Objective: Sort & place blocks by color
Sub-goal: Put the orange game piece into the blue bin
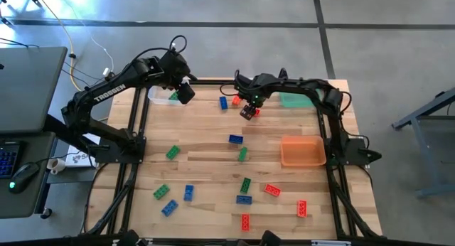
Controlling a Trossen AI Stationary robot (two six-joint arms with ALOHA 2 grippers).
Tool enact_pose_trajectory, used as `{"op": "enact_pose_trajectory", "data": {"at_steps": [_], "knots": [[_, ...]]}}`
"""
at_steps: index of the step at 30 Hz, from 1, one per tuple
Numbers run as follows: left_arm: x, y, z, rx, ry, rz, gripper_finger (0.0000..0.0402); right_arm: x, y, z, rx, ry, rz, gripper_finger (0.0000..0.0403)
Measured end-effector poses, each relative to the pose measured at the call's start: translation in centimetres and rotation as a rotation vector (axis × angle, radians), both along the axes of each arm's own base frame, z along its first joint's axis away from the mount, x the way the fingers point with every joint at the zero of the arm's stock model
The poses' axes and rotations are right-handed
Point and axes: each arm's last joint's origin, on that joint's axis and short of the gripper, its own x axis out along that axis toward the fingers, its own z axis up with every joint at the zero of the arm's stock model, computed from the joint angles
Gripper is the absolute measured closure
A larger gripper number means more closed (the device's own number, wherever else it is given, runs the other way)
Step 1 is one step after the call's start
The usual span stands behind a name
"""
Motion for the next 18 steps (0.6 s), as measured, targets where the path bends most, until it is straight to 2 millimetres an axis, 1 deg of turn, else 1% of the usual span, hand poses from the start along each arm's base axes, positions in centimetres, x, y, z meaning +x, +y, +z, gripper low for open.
{"op": "enact_pose_trajectory", "data": {"at_steps": [12,18], "knots": [[0.0,0.0,0.0,0.004,-0.004,0.003,0.019,0.2,-0.3,-2.0,0.024,0.047,0.013,0.018],[0.1,0.1,0.1,0.006,-0.024,0.022,0.019,0.2,-0.3,-3.2,0.082,0.065,0.014,0.0181]]}}
